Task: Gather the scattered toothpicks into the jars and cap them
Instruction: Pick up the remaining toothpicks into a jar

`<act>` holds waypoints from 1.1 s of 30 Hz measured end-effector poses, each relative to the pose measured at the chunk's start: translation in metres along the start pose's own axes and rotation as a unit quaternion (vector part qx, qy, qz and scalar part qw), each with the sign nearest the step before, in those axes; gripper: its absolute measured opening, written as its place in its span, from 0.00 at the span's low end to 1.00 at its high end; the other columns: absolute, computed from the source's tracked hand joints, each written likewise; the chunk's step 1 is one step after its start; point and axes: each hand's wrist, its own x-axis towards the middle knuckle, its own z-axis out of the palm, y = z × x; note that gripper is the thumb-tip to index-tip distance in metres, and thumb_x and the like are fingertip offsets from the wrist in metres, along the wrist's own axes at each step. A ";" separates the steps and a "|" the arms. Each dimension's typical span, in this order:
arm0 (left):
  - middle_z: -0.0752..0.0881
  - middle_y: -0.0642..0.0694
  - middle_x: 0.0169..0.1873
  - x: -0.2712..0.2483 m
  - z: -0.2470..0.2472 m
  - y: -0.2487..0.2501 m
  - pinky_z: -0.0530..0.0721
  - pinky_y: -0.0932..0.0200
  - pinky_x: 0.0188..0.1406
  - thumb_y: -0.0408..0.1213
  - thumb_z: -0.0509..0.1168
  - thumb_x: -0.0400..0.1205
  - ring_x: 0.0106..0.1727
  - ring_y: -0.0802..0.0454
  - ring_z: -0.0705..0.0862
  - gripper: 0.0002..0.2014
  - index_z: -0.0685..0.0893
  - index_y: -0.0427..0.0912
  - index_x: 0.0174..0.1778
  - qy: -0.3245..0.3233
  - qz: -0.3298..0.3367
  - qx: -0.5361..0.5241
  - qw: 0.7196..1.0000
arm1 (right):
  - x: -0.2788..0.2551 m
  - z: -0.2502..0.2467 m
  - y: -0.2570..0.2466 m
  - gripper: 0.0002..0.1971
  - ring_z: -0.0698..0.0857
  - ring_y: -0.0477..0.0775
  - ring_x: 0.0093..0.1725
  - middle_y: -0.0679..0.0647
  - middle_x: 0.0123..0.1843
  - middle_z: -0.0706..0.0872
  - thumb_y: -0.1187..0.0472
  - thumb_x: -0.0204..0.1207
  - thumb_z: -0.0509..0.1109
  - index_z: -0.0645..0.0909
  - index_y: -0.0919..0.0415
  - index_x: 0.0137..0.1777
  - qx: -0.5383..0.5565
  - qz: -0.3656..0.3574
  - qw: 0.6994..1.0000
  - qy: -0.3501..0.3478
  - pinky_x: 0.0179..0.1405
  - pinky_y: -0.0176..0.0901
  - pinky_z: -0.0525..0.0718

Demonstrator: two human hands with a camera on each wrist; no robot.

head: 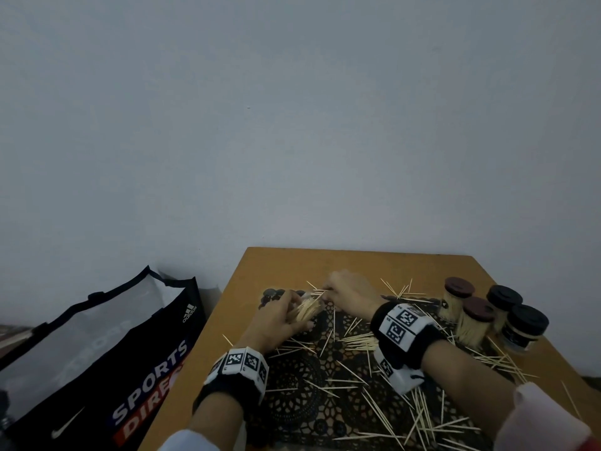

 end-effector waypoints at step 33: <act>0.83 0.55 0.47 0.003 0.005 -0.003 0.74 0.65 0.40 0.59 0.70 0.77 0.43 0.62 0.81 0.24 0.73 0.51 0.62 0.014 0.028 -0.090 0.995 | 0.014 -0.002 -0.008 0.07 0.86 0.38 0.40 0.50 0.43 0.91 0.71 0.72 0.75 0.90 0.60 0.46 0.211 -0.016 0.971 0.108 0.43 0.32 0.86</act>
